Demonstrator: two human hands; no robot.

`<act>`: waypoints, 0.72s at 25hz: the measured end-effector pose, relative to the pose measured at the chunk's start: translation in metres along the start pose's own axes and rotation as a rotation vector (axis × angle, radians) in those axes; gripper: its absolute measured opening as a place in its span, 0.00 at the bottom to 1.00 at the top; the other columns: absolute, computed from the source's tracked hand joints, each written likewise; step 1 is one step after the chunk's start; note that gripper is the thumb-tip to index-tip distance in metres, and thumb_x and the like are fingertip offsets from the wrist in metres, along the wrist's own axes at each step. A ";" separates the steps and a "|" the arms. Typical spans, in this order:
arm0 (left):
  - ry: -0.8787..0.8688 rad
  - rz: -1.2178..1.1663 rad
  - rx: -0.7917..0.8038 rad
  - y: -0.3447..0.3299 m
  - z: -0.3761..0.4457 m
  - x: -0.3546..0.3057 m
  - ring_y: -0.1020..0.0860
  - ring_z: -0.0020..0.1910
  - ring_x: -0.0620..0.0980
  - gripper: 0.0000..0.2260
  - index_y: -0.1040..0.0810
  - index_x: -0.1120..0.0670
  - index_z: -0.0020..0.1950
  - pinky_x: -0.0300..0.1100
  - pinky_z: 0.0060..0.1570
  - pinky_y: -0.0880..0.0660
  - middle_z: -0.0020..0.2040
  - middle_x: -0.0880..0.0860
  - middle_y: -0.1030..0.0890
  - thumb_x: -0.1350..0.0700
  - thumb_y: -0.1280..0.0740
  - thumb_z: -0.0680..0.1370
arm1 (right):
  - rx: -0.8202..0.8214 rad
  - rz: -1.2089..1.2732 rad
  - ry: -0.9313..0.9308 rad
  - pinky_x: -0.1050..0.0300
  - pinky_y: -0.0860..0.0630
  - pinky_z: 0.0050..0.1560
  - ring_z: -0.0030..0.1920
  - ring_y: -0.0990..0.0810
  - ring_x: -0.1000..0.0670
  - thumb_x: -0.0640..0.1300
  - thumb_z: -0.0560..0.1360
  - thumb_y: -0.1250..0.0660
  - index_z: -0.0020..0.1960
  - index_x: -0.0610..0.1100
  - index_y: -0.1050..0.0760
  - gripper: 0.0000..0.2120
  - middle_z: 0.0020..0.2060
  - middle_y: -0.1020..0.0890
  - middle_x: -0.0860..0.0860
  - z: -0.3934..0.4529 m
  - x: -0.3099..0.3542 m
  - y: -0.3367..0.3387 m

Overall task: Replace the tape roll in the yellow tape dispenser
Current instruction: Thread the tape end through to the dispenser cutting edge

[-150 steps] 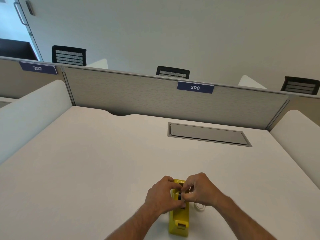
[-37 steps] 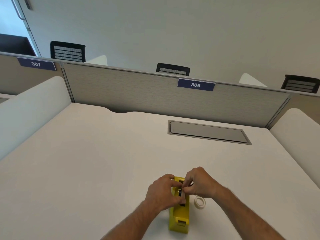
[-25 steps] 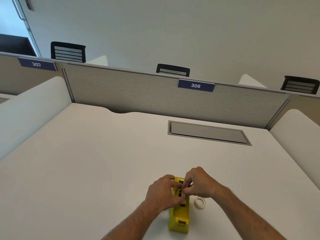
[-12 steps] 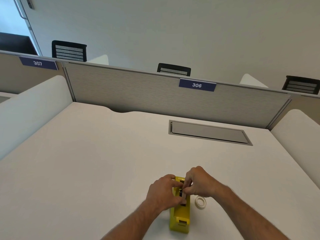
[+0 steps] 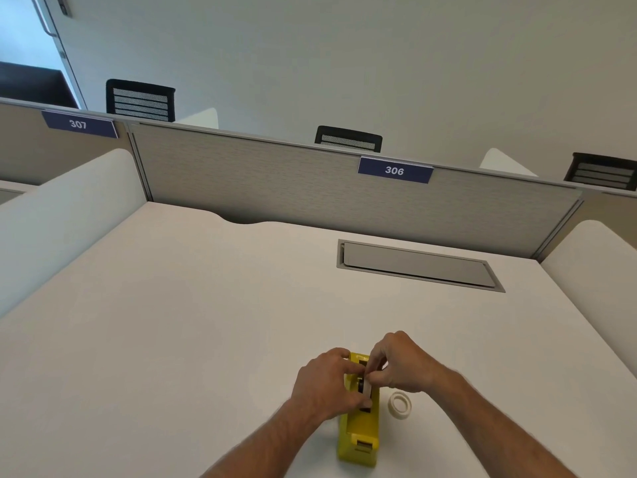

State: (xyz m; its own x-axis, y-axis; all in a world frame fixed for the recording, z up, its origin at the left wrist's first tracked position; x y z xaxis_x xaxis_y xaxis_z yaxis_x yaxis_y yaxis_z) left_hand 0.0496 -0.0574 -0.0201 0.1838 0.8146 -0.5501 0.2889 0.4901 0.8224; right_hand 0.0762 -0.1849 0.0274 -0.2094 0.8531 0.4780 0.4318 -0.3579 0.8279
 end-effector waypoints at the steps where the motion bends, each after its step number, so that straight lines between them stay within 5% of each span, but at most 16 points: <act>1: -0.001 -0.002 0.001 0.000 0.000 0.000 0.29 0.67 0.46 0.27 0.25 0.32 0.65 0.46 0.61 0.28 0.73 0.42 0.30 0.32 0.28 0.66 | -0.001 0.015 -0.003 0.59 0.16 0.43 0.42 0.15 0.51 0.43 0.68 0.25 0.43 0.49 0.13 0.05 0.38 0.14 0.53 -0.001 -0.001 0.000; 18: -0.007 -0.012 -0.015 0.002 -0.001 -0.002 0.28 0.67 0.45 0.26 0.23 0.33 0.65 0.47 0.61 0.27 0.73 0.42 0.30 0.33 0.28 0.67 | 0.008 0.014 0.008 0.60 0.17 0.42 0.41 0.15 0.51 0.44 0.67 0.24 0.43 0.50 0.13 0.05 0.37 0.14 0.54 0.000 0.000 -0.002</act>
State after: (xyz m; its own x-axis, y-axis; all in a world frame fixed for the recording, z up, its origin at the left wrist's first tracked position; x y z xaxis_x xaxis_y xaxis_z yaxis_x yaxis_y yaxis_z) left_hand 0.0487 -0.0578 -0.0168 0.1874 0.8064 -0.5609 0.2770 0.5044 0.8178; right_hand 0.0757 -0.1839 0.0260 -0.2099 0.8450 0.4919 0.4422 -0.3667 0.8185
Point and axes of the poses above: each hand's wrist, its own z-axis towards the middle knuckle, its own y-axis out of the back of the hand, x = y × z, the point moved 7 cm from there along z, towards the middle knuckle
